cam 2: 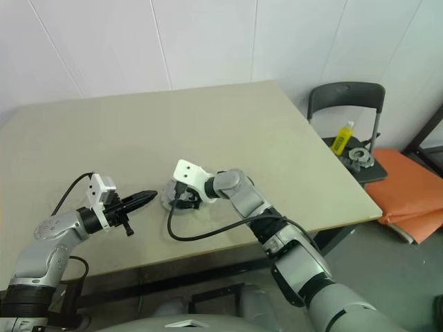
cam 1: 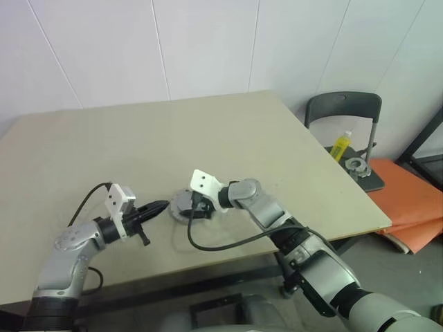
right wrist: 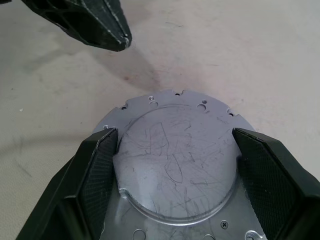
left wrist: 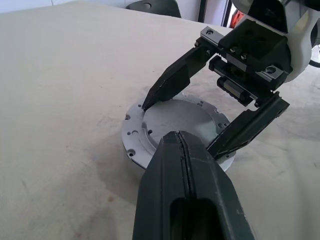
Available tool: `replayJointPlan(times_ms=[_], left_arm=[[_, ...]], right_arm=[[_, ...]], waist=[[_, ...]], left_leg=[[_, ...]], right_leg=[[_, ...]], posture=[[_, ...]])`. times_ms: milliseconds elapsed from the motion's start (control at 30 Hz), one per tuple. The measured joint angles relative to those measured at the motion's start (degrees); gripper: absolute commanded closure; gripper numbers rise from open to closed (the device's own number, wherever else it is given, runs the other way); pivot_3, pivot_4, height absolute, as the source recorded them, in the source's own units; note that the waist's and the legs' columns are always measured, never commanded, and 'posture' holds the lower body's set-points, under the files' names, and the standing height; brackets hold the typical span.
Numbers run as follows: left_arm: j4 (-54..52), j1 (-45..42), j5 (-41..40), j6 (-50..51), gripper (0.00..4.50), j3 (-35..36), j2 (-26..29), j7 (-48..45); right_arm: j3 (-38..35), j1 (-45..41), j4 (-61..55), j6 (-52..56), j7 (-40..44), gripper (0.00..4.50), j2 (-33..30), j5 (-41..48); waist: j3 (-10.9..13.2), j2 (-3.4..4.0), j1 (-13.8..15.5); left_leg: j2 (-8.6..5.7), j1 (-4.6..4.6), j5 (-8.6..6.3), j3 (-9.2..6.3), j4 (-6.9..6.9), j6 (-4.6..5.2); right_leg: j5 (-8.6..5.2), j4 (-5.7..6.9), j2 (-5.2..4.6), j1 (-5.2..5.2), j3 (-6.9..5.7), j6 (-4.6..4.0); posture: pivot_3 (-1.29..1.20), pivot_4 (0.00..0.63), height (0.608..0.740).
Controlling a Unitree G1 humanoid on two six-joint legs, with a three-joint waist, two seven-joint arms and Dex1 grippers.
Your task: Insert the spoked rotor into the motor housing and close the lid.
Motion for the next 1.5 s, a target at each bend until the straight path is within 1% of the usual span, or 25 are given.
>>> replayJointPlan(times_ms=[233,367,433,533,633,767,933,1100,1133,1167,1200,1500], left_arm=[[-0.33,0.24,-0.02,0.66,4.50,-0.01,0.00,0.06],[-0.70,-0.14,-0.95,2.67,4.50,0.00,-0.13,0.51],[-0.67,-1.36,-1.34,4.49,4.50,-0.06,-0.19,0.92],[-0.17,-6.19,-1.50,7.07,4.50,-0.92,-1.19,1.30],[2.62,-11.81,-0.56,8.05,4.50,-4.22,-2.58,1.02],[8.96,-17.42,3.25,8.62,4.50,-10.78,-4.13,-0.52],[14.50,-22.34,9.20,9.31,4.50,-17.11,-2.61,-2.42],[14.38,-24.67,13.75,9.35,4.50,-20.18,-0.99,-1.63],[14.41,-24.94,14.73,9.35,4.50,-20.33,-0.78,-0.92],[14.52,-25.02,15.08,9.35,4.50,-20.32,-0.65,-0.50],[14.59,-25.05,15.15,9.35,4.50,-20.27,-0.66,-0.05],[14.59,-24.80,14.88,9.77,4.50,-19.37,-0.79,-0.08]], right_arm=[[-0.81,-0.77,1.41,1.32,0.21,1.19,-0.04,0.78],[-2.89,-0.66,1.78,4.30,1.66,1.19,-0.13,2.46],[-3.12,-0.46,1.76,4.50,2.21,1.19,-0.13,2.65],[-3.25,-0.13,1.59,4.52,2.29,1.19,-0.11,2.99],[-3.18,0.03,1.47,4.53,2.00,1.19,-0.05,2.96],[-3.18,0.30,1.02,4.53,1.52,1.19,0.25,2.96],[-3.39,1.31,-0.15,4.67,0.58,1.19,0.22,2.97],[-3.98,2.54,-2.01,6.28,-0.51,1.19,0.17,3.07],[-4.31,2.91,-2.57,6.86,-0.68,0.43,0.16,3.28],[-4.60,3.27,-3.07,7.56,-0.52,0.17,0.05,3.78],[-5.24,3.92,-4.20,8.73,0.09,0.03,-0.25,4.72],[-12.95,4.10,-6.03,19.94,0.93,0.03,0.44,12.87]], waist=[[0.06,0.22,0.05],[0.07,0.33,0.06],[0.06,0.35,0.06],[0.02,0.31,0.10],[-0.09,0.41,0.15],[-0.11,0.43,0.07],[-0.16,0.41,0.24],[-0.29,0.64,0.28],[-0.31,0.67,0.31],[-0.32,0.69,0.30],[-0.34,0.69,0.30],[-0.34,0.72,0.16]], left_leg=[[0.01,-0.06,-0.10,-0.06,-0.03,-0.18],[-0.05,-0.04,-0.11,0.05,-0.02,-0.18],[-0.04,-0.01,-0.11,0.02,-0.01,-0.18],[-0.04,-0.01,-0.10,-0.13,-0.03,-0.17],[-0.17,0.00,-0.09,-0.17,-0.03,-0.15],[-0.24,-0.01,0.02,-0.20,-0.05,0.03],[-0.24,0.02,0.02,-0.46,-0.06,0.03],[-0.24,0.10,0.01,-0.81,-0.07,0.01],[-0.26,0.08,0.01,-0.87,-0.07,0.01],[-0.27,0.08,0.01,-0.87,-0.07,0.01],[-0.27,0.07,0.01,-0.87,-0.07,0.01],[-0.27,0.05,0.00,-1.07,-0.12,0.00]], right_leg=[[0.00,-0.42,-0.16,0.15,-0.12,0.00],[0.00,-0.49,-0.77,0.35,-0.65,0.00],[0.00,-0.49,-0.81,0.44,-0.80,0.01],[0.00,-0.50,-0.74,0.51,-0.99,0.01],[0.00,-0.47,-0.65,0.66,-1.04,0.02],[0.00,-0.44,-0.48,0.69,-1.05,0.02],[-0.01,-0.43,-0.39,0.71,-1.14,0.03],[-0.04,-0.52,-0.58,0.69,-1.25,0.07],[-0.07,-0.52,-0.64,0.71,-1.28,0.11],[-0.08,-0.53,-0.65,0.73,-1.28,0.13],[-0.10,-0.53,-0.67,0.75,-1.28,0.17],[-0.12,-0.48,-0.64,0.70,-1.38,0.18]], posture=[[0.00,0.000,0.740],[0.00,0.000,0.740],[0.00,0.000,0.740],[0.00,0.000,0.740],[0.00,0.000,0.740],[0.00,0.000,0.740],[0.00,0.000,0.740],[0.00,0.000,0.740],[0.00,0.000,0.740],[0.00,0.000,0.740],[0.00,0.000,0.740],[0.00,0.000,0.740]])
